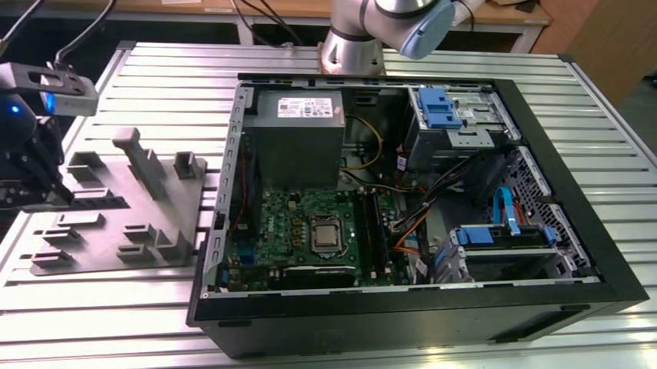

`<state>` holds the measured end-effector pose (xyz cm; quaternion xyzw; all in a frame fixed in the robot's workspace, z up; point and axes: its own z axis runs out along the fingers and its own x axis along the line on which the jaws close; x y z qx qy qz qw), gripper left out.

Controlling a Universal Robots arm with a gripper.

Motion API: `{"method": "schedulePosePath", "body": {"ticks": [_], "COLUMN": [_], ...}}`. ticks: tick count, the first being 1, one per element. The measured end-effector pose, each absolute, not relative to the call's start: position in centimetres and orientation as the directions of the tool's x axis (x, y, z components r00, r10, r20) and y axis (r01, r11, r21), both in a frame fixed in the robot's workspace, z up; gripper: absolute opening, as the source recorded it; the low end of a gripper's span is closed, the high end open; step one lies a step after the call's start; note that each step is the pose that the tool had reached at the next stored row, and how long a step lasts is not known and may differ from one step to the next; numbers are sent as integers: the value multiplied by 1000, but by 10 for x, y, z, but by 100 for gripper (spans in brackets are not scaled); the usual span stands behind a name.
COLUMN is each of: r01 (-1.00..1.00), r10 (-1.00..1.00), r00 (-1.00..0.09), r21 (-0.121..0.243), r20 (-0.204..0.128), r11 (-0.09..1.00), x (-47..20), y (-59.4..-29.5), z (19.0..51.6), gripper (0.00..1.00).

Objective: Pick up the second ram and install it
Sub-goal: 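Pick up the second ram and move it above second insertion slot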

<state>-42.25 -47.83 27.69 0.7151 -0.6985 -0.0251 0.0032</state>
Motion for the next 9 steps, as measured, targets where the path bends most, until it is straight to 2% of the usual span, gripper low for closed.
{"method": "schedulePosePath", "body": {"ticks": [9], "r01": [-999], "r10": [-999], "r00": [23], "r21": [37], "r20": [-32], "r11": [-24], "x": [-423], "y": [-478], "z": [303], "gripper": [11]}}
